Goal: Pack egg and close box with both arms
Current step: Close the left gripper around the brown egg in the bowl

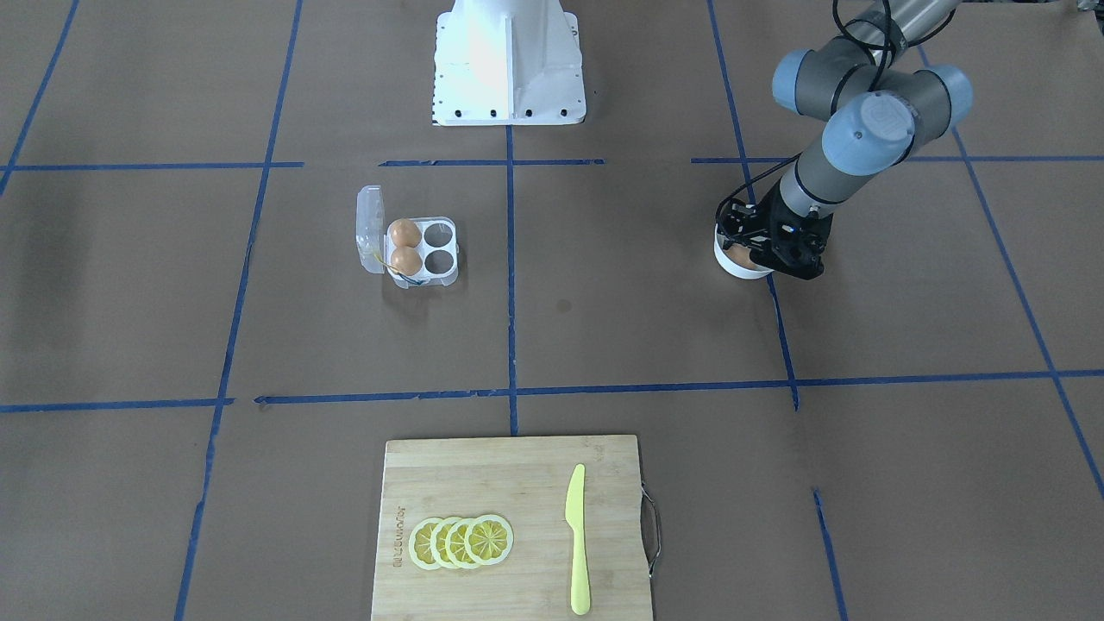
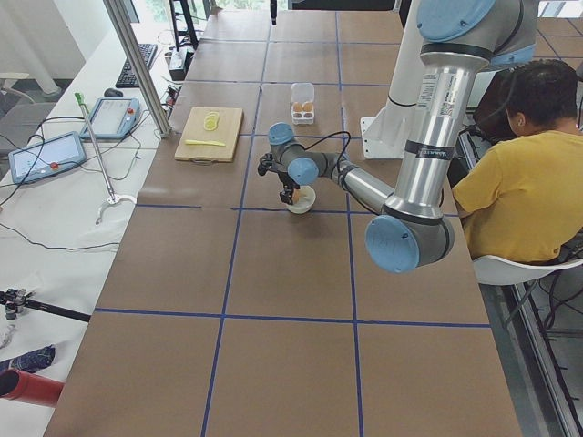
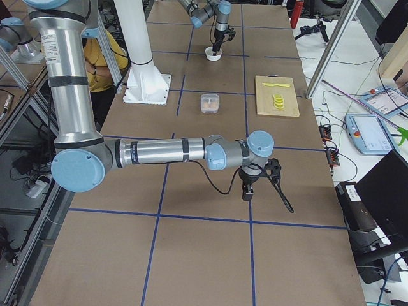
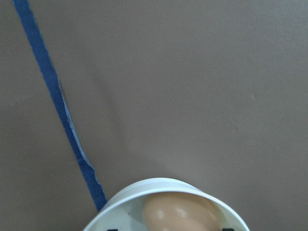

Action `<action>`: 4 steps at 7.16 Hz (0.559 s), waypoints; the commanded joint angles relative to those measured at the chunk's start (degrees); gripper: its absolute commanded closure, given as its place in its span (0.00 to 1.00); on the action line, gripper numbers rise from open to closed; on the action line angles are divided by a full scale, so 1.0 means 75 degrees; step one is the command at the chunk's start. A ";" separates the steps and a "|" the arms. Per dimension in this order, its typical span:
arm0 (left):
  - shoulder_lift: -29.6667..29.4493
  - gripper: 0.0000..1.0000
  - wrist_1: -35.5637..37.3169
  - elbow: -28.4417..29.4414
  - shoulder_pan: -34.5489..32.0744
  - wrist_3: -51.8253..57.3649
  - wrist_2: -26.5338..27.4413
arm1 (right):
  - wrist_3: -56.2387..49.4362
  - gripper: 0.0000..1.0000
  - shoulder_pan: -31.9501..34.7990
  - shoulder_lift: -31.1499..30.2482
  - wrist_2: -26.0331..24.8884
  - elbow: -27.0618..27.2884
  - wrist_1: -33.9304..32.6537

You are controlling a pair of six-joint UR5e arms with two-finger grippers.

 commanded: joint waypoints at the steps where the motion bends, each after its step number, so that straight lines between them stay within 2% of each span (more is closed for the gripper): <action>1: -0.0004 0.22 0.0000 0.0048 0.0000 0.0004 0.0054 | 0.0005 0.00 0.0001 0.0003 0.0009 0.0001 0.0000; 4: -0.0121 0.22 0.0000 0.0154 0.0012 -0.0008 0.0054 | -0.0006 0.00 -0.0011 -0.0009 0.0021 -0.0011 0.0000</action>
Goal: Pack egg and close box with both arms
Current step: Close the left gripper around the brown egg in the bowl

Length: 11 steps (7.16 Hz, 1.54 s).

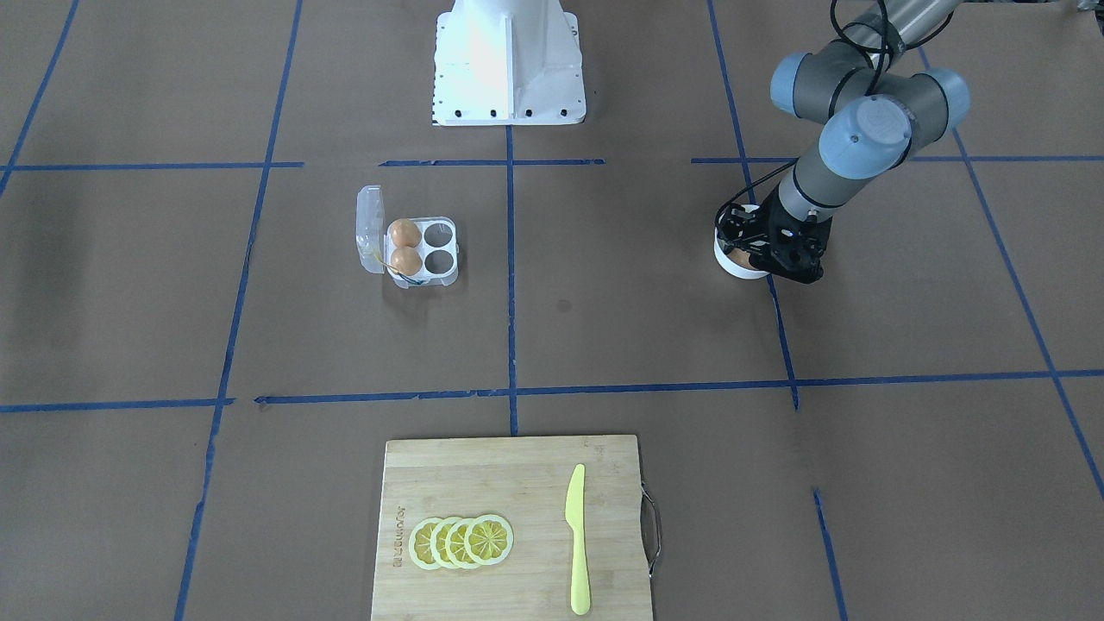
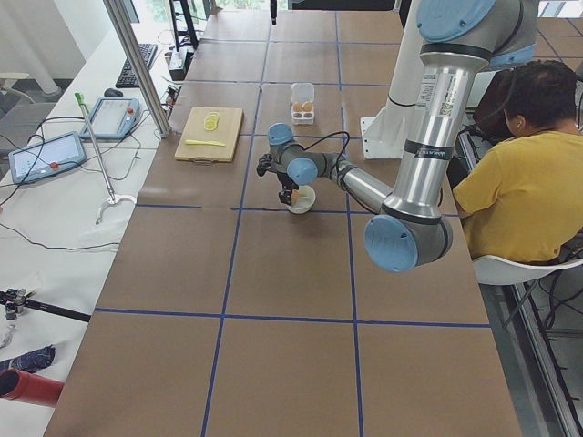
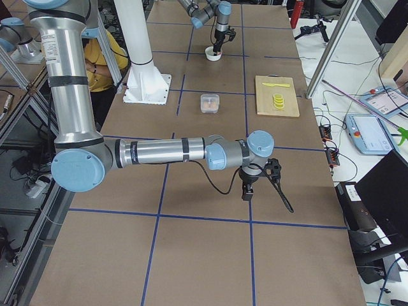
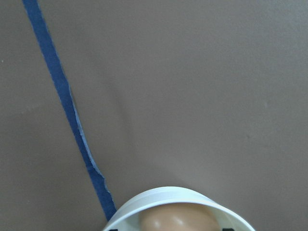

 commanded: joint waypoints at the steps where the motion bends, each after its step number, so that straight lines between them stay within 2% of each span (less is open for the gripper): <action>1: -0.0025 0.26 0.0000 0.0067 0.0026 -0.0001 0.0001 | 0.0002 0.00 0.0005 -0.0005 -0.0003 -0.0011 0.0000; 4: -0.0014 0.28 0.0000 0.0078 0.0073 -0.0001 0.0001 | -0.0009 0.00 -0.0006 -0.0005 -0.0003 -0.0011 0.0000; 5: -0.0014 0.33 0.0000 0.0067 0.0084 -0.0001 0.0001 | -0.0032 0.00 0.0005 -0.0005 0.0009 -0.0057 0.0000; 6: -0.0014 0.70 0.0000 0.0055 0.0073 -0.0001 0.0001 | -0.0033 0.00 -0.0006 -0.0005 0.0009 -0.0058 0.0000; 7: -0.0014 1.00 0.0012 0.0032 0.0084 -0.0001 0.0013 | -0.0044 0.00 0.0005 -0.0016 0.0009 -0.0058 0.0000; 11: 0.0103 1.00 0.0070 -0.0353 -0.0056 -0.0001 0.0013 | -0.0033 0.00 0.0005 -0.0017 0.0032 -0.0034 0.0000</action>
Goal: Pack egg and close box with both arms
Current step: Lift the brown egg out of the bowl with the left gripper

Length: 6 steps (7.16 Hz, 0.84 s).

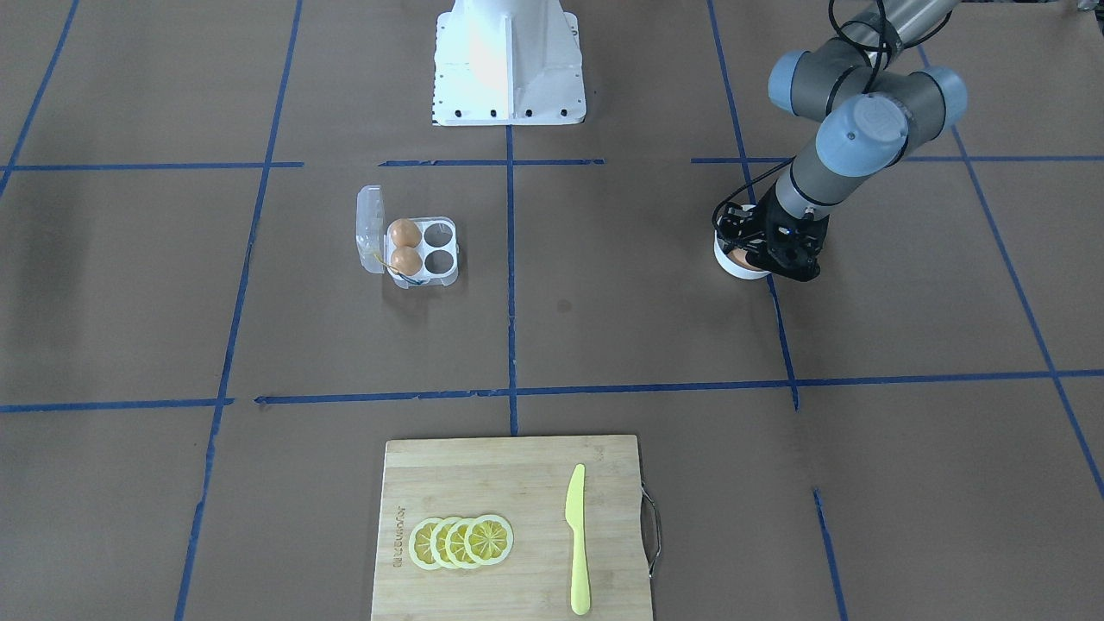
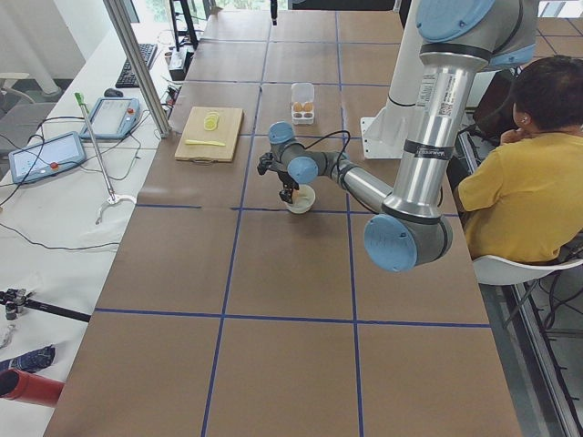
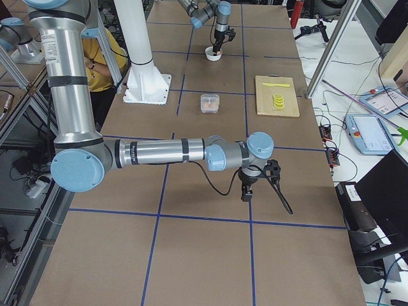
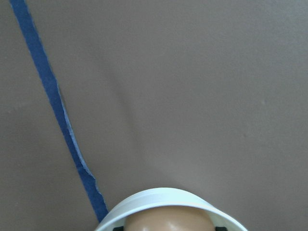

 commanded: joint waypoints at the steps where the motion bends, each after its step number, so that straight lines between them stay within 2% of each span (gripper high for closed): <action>1: 0.0091 1.00 0.0134 -0.0401 -0.0119 0.0000 0.0000 | 0.0000 0.00 0.0000 0.0000 0.0005 0.0005 0.0000; 3: 0.0232 1.00 0.0217 -0.0823 -0.0155 0.0000 0.0000 | 0.0012 0.00 0.0000 0.0000 0.0005 -0.0007 0.0000; 6: 0.0080 1.00 0.0252 -0.0860 -0.0261 -0.0012 -0.0011 | 0.0024 0.00 0.0000 0.0000 0.0005 -0.0007 0.0000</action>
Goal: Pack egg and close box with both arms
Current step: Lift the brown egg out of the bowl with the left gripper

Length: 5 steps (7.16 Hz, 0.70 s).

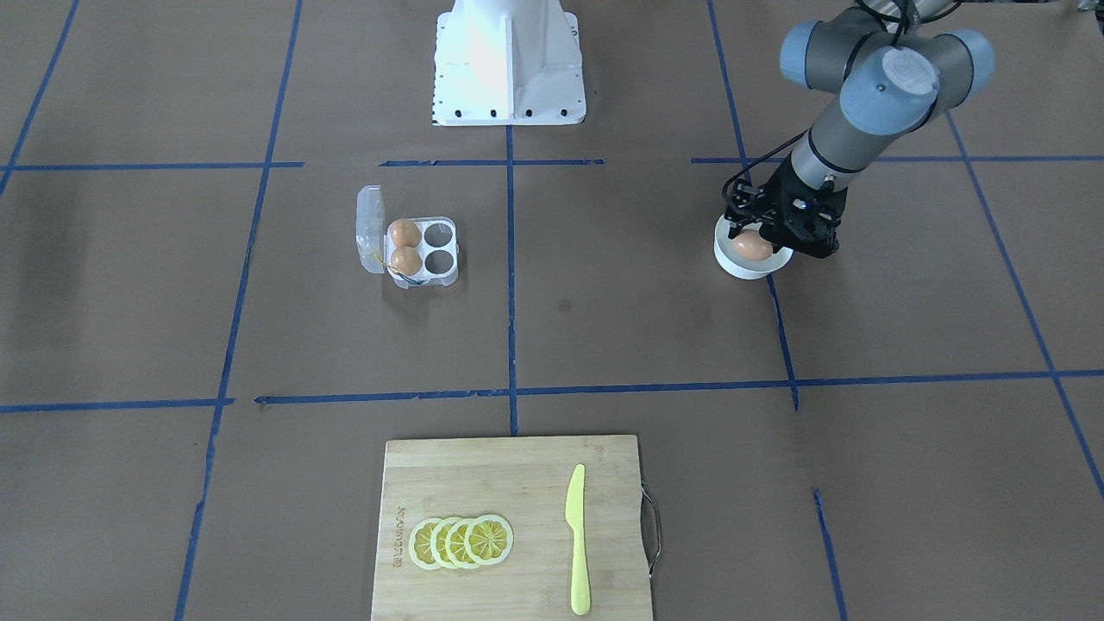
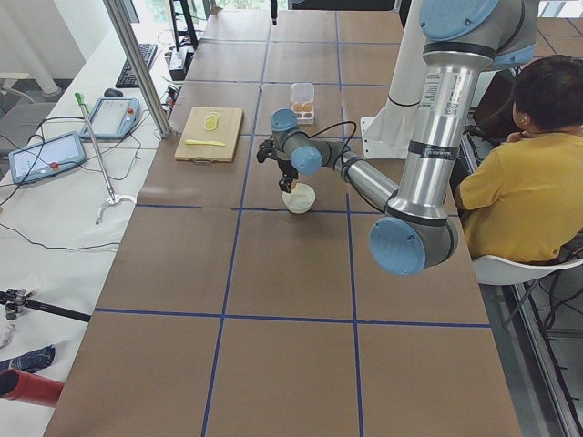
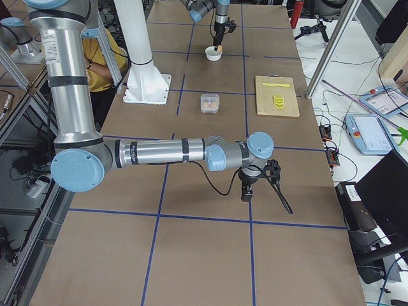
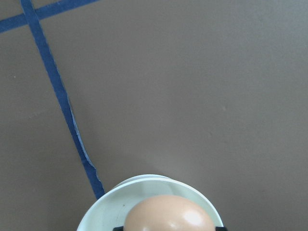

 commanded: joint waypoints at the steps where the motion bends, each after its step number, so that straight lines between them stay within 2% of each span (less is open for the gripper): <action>1: -0.0507 1.00 0.0018 0.0121 0.0022 -0.0056 -0.0009 | -0.0010 0.00 0.0000 -0.0004 0.0000 0.0023 0.0000; 3: -0.1595 1.00 0.0018 0.0438 0.0371 -0.0347 -0.0021 | -0.0010 0.00 0.0000 -0.0016 0.0023 0.0092 0.0012; 5: -0.2779 1.00 0.0007 0.1022 0.1320 -0.1902 0.0002 | -0.0010 0.00 0.0000 -0.0027 0.0082 0.0105 0.0012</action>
